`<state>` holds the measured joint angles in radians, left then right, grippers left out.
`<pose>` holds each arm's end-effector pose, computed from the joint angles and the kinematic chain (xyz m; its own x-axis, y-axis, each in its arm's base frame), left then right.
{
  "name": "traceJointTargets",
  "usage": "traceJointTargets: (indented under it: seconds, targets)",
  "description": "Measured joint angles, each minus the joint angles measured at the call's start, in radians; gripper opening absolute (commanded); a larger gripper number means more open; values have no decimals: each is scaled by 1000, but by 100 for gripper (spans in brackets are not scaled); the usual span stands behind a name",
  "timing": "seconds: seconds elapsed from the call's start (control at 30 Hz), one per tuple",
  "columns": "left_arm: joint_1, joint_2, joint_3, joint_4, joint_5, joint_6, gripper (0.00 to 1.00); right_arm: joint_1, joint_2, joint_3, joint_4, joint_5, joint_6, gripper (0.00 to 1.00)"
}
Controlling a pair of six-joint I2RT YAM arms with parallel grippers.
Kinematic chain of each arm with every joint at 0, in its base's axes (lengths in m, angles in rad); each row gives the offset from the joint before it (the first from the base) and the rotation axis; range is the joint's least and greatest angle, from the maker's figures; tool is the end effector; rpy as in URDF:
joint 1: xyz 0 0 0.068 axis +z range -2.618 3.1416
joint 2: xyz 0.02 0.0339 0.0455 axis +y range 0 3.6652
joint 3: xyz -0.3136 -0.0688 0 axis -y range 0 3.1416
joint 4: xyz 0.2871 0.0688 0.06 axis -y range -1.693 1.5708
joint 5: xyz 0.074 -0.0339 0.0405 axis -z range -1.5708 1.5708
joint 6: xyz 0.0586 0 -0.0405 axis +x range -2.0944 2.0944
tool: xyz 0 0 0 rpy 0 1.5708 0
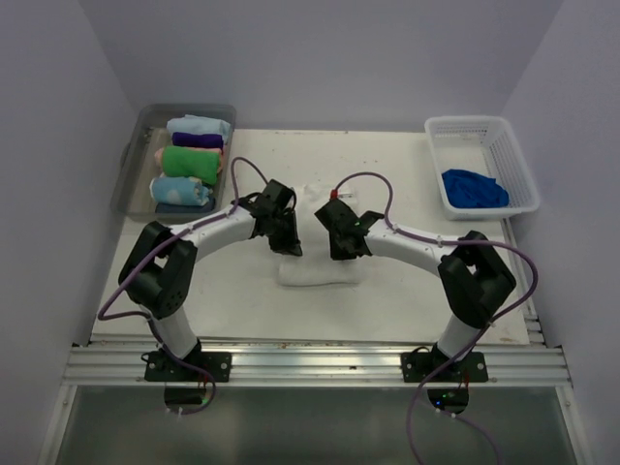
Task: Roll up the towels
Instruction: Roll the towel
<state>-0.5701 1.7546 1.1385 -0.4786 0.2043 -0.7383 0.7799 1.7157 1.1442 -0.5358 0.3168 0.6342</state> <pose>0.3358 -0.2294 0.1881 -0.9618 -0.1662 -0.2176 -0.0548 0.8954 -0.4418 0.2952 0.2663 0.2030 -0.8496 -0.0484 -0.5253 -0.0817 0.9958 0.0404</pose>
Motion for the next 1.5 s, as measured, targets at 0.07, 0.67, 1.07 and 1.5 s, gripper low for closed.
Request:
traceJointTargets:
  seconds: [0.07, 0.67, 1.07, 1.5]
  targets:
    - [0, -16, 0, -6, -5, 0, 8, -15, 8, -1, 9, -2, 1, 9]
    - [21, -93, -106, 37, -7, 0, 3, -42, -2, -77, 109, -25, 22, 7]
    - [53, -52, -103, 52, -2, 11, 3, -6, -175, -277, 193, -102, 102, 6]
    - [60, -22, -93, 55, 35, 26, 2, 195, -226, -222, 17, -64, 132, 39]
